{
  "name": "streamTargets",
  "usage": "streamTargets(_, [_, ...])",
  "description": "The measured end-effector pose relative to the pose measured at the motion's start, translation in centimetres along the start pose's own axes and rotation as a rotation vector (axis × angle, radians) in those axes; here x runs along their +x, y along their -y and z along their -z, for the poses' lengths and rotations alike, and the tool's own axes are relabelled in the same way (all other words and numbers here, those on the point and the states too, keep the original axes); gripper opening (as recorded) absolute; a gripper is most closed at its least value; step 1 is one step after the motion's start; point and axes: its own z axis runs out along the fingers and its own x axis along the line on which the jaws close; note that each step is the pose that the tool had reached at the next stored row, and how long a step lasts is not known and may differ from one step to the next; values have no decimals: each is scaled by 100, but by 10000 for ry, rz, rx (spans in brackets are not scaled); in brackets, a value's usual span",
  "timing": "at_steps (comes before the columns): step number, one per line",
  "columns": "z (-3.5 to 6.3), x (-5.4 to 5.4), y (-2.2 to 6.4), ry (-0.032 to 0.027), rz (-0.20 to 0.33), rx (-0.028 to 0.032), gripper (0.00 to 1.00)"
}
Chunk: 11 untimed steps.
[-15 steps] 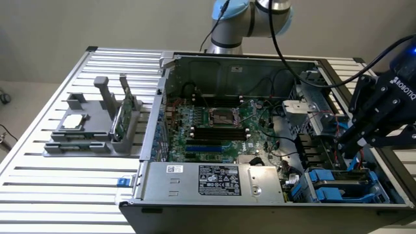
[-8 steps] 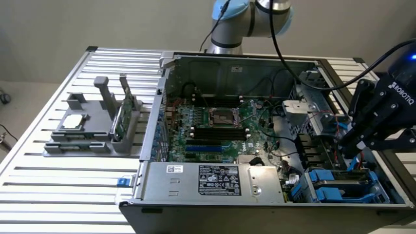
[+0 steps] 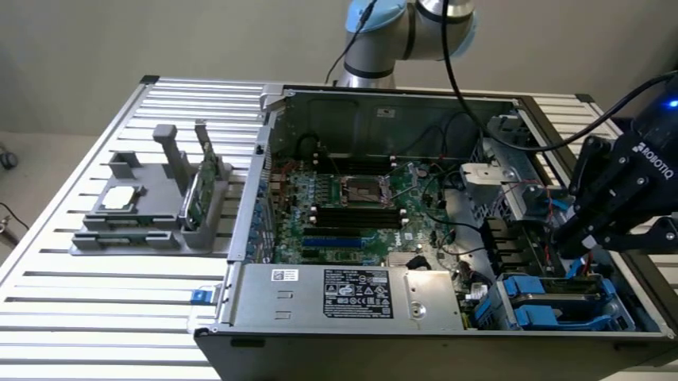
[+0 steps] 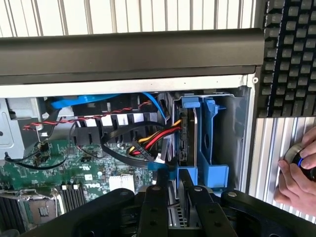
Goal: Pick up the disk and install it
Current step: 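Insert the second disk wire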
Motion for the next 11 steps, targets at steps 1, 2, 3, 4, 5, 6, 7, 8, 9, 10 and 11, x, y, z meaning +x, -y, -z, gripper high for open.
streamTargets(1, [-10,1,-3,0,0,0,24])
streamTargets(2, [-19,1,-6,2,1,0,24])
streamTargets(3, [-27,2,-8,1,1,0,24])
streamTargets(4, [-33,3,-10,1,1,0,22])
streamTargets(5, [-38,3,-11,1,1,0,16])
streamTargets(6, [-40,3,-12,4,1,-1,16])
streamTargets(7, [-46,3,-13,1,1,0,16])
streamTargets(8, [-54,3,-15,0,2,0,16])
streamTargets(9, [-64,4,-17,-1,2,0,16])
streamTargets(10, [-76,5,-20,2,1,0,16])
streamTargets(11, [-92,6,-25,1,2,0,16])
